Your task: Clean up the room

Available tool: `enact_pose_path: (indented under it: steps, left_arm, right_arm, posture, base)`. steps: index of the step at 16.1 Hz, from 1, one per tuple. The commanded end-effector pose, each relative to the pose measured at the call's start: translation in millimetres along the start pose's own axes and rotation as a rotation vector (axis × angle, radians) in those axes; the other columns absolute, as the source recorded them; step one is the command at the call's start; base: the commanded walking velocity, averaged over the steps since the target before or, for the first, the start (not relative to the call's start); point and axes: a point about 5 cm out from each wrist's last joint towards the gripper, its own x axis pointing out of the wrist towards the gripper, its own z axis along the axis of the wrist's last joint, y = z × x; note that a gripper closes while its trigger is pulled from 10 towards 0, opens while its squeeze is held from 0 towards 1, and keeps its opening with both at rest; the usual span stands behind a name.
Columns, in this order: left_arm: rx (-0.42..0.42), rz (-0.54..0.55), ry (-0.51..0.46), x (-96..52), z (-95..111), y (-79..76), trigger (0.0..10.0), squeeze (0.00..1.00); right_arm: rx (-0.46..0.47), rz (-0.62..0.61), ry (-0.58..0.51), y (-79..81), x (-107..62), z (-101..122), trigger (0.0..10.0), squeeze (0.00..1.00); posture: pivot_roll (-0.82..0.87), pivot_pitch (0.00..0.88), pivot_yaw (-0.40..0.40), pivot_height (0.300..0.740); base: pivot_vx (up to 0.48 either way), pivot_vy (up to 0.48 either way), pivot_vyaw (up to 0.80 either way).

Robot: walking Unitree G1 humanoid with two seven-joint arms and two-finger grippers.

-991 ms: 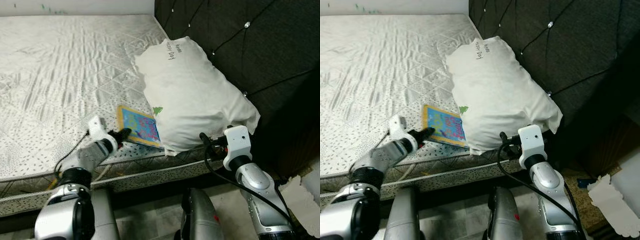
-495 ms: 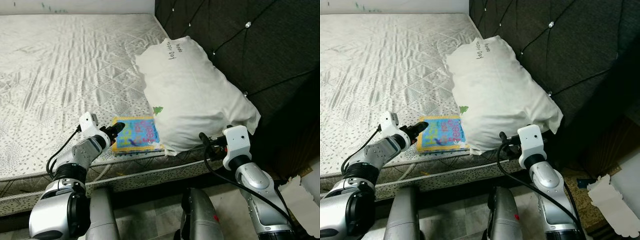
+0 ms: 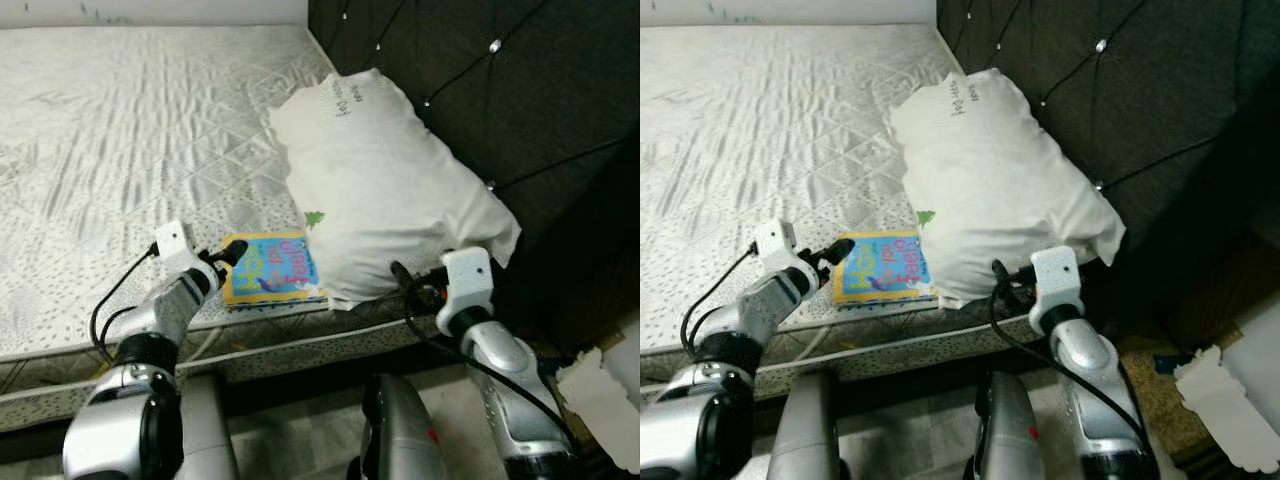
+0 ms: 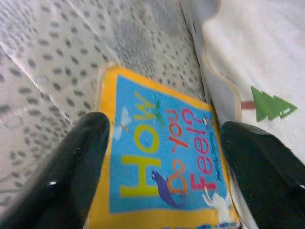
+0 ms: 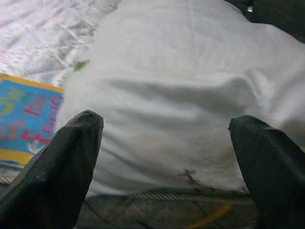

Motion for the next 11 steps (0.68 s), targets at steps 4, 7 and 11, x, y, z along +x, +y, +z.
enact_pose_path:
  steps: [4,7,11]
  left_arm:
    - [0.189,0.049,-0.210,-27.7,9,-1.8,10.0,1.00]
    - [0.407,0.117,-0.311,-60.6,14,10.8,10.0,1.00]
    - [0.586,0.245,-0.418,-71.3,29,-3.8,10.0,0.00]
  right_arm:
    - [0.016,0.048,-0.042,17.5,18.2,6,10.0,0.00]
    - [0.041,0.117,-0.096,26.3,28.9,15,10.0,0.00]
    - [0.048,-0.057,-0.129,14.2,59.8,33,10.0,0.00]
  posture:
    - [0.02,0.000,-0.041,0.561]
    - [0.05,0.000,-0.022,0.561]
    - [0.09,0.000,-0.014,0.561]
  base:
    - [0.000,0.000,0.00]
    - [0.000,0.000,0.00]
    - [0.000,0.000,0.00]
